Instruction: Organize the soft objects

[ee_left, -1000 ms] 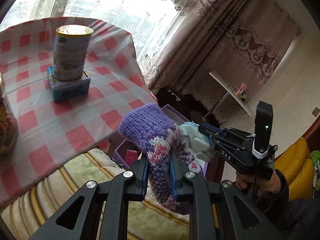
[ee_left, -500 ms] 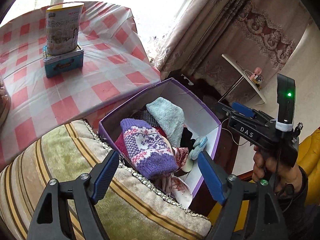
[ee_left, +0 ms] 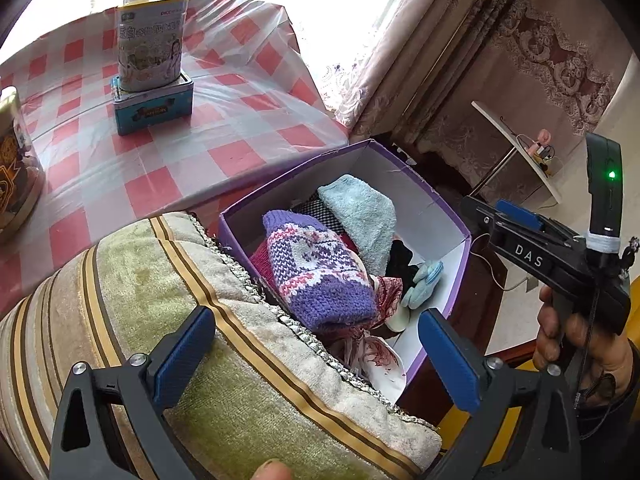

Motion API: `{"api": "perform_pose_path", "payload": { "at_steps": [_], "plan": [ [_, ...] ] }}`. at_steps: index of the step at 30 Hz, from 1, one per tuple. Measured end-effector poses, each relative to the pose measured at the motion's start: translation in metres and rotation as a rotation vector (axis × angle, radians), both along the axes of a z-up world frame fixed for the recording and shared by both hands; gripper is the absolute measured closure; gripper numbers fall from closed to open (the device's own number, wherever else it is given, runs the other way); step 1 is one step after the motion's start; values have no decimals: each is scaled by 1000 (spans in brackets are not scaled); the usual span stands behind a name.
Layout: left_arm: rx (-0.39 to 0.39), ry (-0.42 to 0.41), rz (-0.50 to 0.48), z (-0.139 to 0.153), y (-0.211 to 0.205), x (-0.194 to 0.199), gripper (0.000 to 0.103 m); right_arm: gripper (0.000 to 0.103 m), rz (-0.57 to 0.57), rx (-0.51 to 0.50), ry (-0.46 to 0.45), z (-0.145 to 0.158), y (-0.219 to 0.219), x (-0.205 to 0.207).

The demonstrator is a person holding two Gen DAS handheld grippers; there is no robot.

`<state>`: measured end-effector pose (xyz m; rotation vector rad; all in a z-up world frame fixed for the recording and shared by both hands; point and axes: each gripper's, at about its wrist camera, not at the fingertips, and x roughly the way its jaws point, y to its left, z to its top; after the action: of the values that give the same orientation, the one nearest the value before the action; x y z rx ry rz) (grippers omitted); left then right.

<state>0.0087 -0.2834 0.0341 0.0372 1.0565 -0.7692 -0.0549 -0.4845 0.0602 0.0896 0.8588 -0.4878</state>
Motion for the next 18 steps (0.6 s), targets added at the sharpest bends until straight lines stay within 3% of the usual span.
{"api": "perform_pose_path", "payload": {
  "at_steps": [18],
  "plan": [
    [-28, -24, -35, 13, -10, -4, 0, 38, -12, 3, -2, 0, -5, -2]
  ]
}}
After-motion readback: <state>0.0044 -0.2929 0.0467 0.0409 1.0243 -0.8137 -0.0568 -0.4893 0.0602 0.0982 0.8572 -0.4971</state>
